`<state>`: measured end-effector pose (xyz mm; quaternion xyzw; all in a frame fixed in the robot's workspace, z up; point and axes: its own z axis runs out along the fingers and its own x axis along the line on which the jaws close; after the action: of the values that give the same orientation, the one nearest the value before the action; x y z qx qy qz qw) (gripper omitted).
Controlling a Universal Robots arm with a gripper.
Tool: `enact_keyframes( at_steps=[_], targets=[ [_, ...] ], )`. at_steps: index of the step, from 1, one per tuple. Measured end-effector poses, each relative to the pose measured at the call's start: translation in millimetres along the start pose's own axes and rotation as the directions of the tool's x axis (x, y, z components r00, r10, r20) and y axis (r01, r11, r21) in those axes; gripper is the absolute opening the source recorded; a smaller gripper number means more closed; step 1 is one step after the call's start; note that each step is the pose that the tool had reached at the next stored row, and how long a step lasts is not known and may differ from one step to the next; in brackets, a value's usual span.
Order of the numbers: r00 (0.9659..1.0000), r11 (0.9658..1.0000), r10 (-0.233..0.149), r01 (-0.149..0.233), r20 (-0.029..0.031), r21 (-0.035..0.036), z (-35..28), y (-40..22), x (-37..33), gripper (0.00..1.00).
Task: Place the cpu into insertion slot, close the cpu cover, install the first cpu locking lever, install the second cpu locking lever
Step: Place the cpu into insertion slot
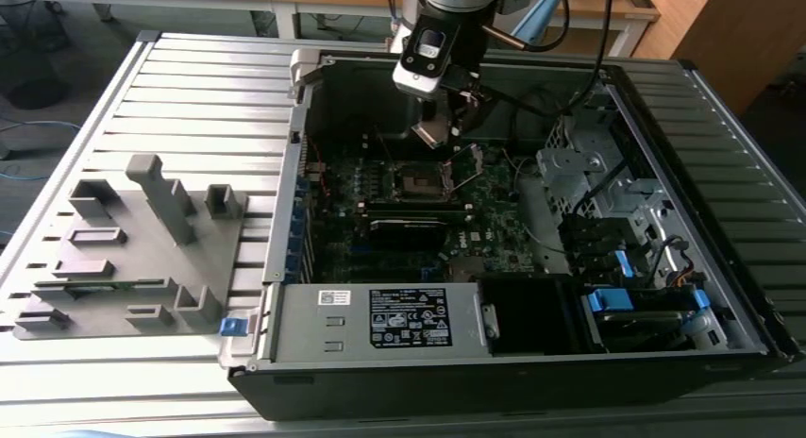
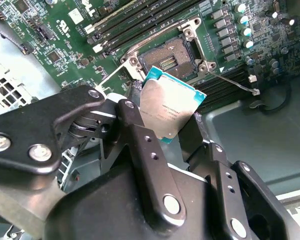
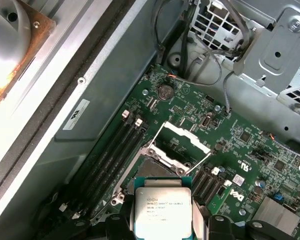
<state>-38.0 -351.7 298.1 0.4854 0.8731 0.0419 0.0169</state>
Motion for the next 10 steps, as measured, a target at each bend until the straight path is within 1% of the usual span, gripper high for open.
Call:
enact_keyframes(
  at_steps=[1, 3, 5, 6, 8, 10],
  targets=[
    [1.0, 1.0, 0.008, -0.008, 0.0007, -0.0002, 0.1, 0.0, 0.0, 0.54],
    [0.9992, 0.9992, 0.039, -0.039, 0.0033, -0.0008, 0.4, 0.0, 0.0, 0.54],
    [0.9972, 0.9972, 0.075, -0.075, 0.0066, -0.0011, 0.7, -0.1, 0.0, 0.54],
    [0.9957, 0.9957, 0.093, -0.093, 0.0082, -0.0015, 0.8, -0.1, 0.0, 0.54],
    [0.9915, 0.9915, 0.13, -0.13, 0.0115, -0.0022, 1.2, -0.1, 0.0, 0.54],
    [0.9862, 0.9863, 0.165, -0.165, 0.0146, -0.003, 1.6, -0.2, 0.0, 0.54]
  ],
)
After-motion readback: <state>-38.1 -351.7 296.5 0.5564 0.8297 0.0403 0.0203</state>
